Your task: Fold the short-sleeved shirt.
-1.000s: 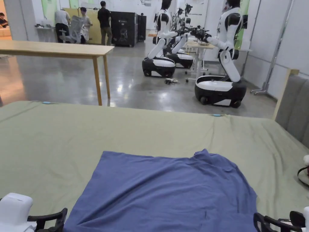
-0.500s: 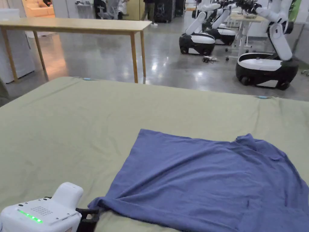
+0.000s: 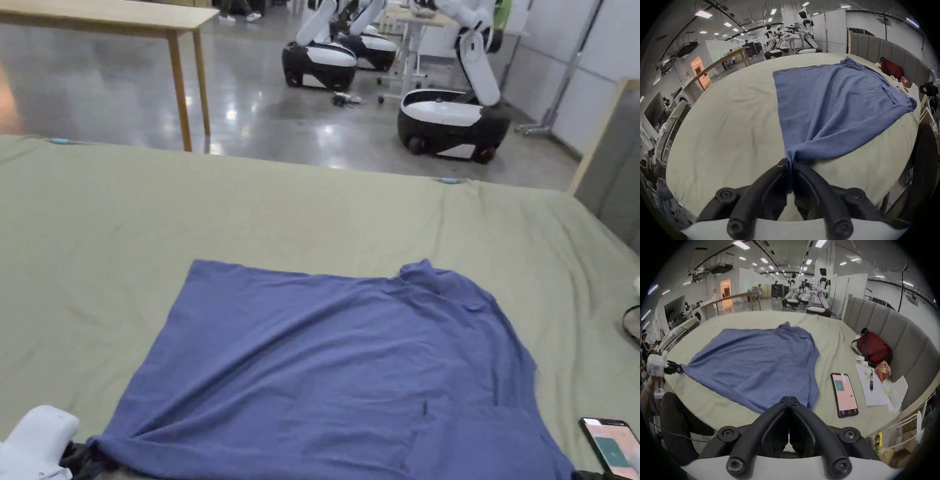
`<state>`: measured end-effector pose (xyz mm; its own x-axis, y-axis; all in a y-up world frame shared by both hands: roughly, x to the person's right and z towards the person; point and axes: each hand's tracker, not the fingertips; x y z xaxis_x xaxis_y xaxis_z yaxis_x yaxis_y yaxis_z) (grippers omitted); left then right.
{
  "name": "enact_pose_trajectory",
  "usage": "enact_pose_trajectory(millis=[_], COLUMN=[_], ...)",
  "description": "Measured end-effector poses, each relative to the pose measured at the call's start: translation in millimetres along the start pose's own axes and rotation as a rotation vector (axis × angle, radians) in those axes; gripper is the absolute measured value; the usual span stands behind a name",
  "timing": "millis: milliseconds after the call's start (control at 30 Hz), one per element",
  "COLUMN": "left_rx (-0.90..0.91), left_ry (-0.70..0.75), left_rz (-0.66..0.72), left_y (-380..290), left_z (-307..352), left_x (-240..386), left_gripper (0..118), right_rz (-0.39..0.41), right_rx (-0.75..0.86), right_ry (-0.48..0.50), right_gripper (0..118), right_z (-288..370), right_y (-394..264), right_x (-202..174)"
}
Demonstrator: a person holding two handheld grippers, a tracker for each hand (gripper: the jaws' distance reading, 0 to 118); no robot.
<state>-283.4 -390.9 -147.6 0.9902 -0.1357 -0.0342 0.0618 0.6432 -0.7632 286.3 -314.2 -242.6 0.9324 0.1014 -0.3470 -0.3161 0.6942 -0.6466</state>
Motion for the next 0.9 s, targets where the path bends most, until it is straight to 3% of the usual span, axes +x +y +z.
enact_pose_trajectory(millis=[67,133,167,200,233,267,433,467,533,567,667,900], left_rx=[-0.018,-0.002,-0.004,-0.005,-0.003,-0.003,-0.015,-0.017,-0.022,-0.029,-0.052,-0.01], left_ry=[-0.035,-0.011,-0.014,-0.014,-0.013,-0.016,0.003,0.006,-0.007,-0.013,0.008,0.006], left_rz=[0.033,0.014,0.014,0.016,0.017,0.021,0.006,0.005,0.018,0.026,-0.008,-0.018], left_y=[6.5,7.4,9.3,10.3,11.0,11.8,17.3,18.0,19.3,21.5,30.4,91.0], left_z=[14.3,20.2,22.2,23.1,24.1,24.2,25.4,25.0,25.6,26.7,35.7,47.1], left_x=[7.5,12.6,11.7,12.3,13.4,14.0,21.5,22.4,22.2,20.0,20.2,0.4], left_gripper=[4,4,4,4,4,4,4,4,4,3,2,2], right_rz=[0.016,0.036,0.049,0.06,0.069,0.077,0.092,0.089,0.078,0.048,-0.045,-0.13], right_rx=[-0.051,-0.113,-0.136,-0.145,-0.137,-0.137,-0.212,-0.215,-0.215,-0.199,-0.18,-0.015], right_ry=[0.015,0.084,0.087,0.086,0.091,0.09,0.105,0.129,0.143,0.115,0.18,0.193], right_gripper=[9,54,64,64,91,96,96,84,5,5,5,5], right_z=[-12.8,-26.8,-33.5,-38.9,-43.4,-46.4,-73.4,-77.5,-82.2,-78.9,-64.9,-42.8], right_y=[-2.6,-6.0,-8.3,-10.7,-13.7,-15.8,-18.8,-18.8,-18.7,-18.4,-10.8,50.7], right_x=[8.2,15.8,18.5,19.1,19.6,21.7,25.5,26.7,31.3,33.2,45.6,63.8])
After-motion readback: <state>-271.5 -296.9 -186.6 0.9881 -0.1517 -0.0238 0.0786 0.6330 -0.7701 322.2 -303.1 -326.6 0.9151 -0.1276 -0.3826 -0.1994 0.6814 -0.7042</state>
